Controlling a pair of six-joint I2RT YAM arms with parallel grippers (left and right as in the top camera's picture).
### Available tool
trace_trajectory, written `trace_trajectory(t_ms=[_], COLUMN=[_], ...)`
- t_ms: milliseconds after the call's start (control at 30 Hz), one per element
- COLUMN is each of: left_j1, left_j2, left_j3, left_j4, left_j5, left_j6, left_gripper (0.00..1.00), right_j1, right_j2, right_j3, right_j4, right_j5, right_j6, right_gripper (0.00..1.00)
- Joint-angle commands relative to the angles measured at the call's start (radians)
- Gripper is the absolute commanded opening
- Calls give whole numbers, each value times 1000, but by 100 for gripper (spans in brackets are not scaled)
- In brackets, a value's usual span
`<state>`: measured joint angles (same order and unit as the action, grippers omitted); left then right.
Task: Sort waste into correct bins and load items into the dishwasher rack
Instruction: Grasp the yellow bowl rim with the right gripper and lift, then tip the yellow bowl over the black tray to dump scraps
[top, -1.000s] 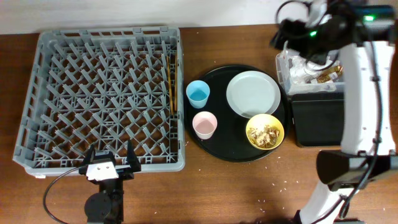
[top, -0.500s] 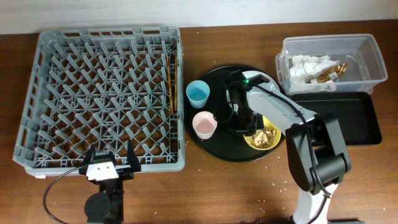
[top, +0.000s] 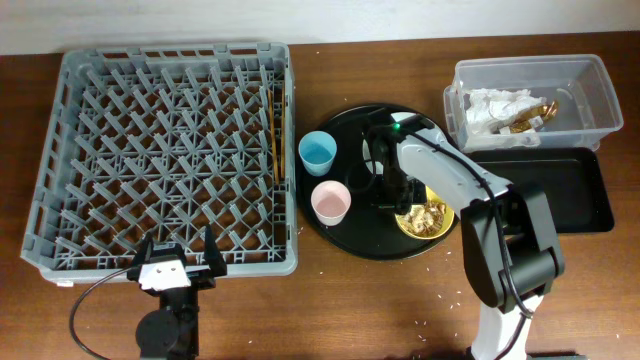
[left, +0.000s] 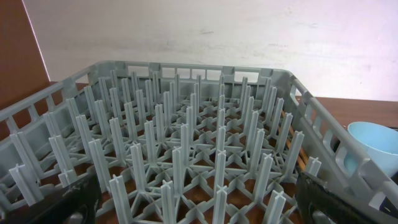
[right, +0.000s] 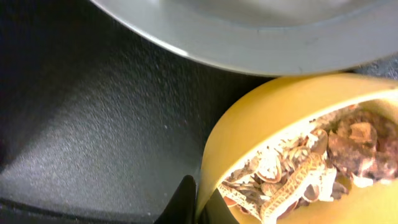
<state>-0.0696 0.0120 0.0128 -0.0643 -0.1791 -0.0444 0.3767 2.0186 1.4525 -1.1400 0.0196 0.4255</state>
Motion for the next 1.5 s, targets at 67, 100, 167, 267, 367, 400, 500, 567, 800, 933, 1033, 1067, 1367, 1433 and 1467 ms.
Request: trace_trajectory(t_ms=[67,100,167,267,367,400,500,567,800,933,1033,1067,1367,1433,1467], left_j1=[7,7,7,7,7,7,7,7,7,7,7,7,7,7,7], left_j2=[-5,-5,-5,-5,-5,-5,-5,-5,-5,-5,-5,-5,-5,-5,-5], left_j3=[-4,-4,-4,-4,-4,-4,-4,-4,-4,-4,-4,-4,-4,-4,-4], left_j4=[-2,-2,-2,-2,-2,-2,-2,-2,-2,-2,-2,-2,-2,-2,-2], left_j5=[7,7,7,7,7,7,7,7,7,7,7,7,7,7,7], left_j6=[16,16,16,15,16,16,16,16,16,16,16,16,16,16,15], left_gripper=[99,99,99,99,99,99,99,99,99,99,99,99,99,99,99], right_j1=[-3,-38,-131,-327,-549,-628,-794,-863,-1041,-1060,-1084,-1112,-1136,-1133,-1115], right_j2=[-32,-32,-43,-62,-62,-62,-61,-60,-59,-59,-59,-59,-59,-60,-60], right_j3=[287,380,442,442,428,412,348,289,-65,-66,-66,-66,-66,-66,-66], right_j4=[-238,-293,-323,-326,-314,-300,-273,-258,15,-24,-143,-155,-197,-227,-282], right_j5=[-2,-3,-78,-288,-595,-758,-1009,-1086,-1372,-1478,-1572,-1572,-1572,-1571,-1572], right_j6=[-82,-97,-171,-395,-641,-733,-893,-950,-950,-949,-936,-914,-888,-896,-953], right_gripper=[4,4,4,4,4,4,4,4,4,4,4,4,4,4,4])
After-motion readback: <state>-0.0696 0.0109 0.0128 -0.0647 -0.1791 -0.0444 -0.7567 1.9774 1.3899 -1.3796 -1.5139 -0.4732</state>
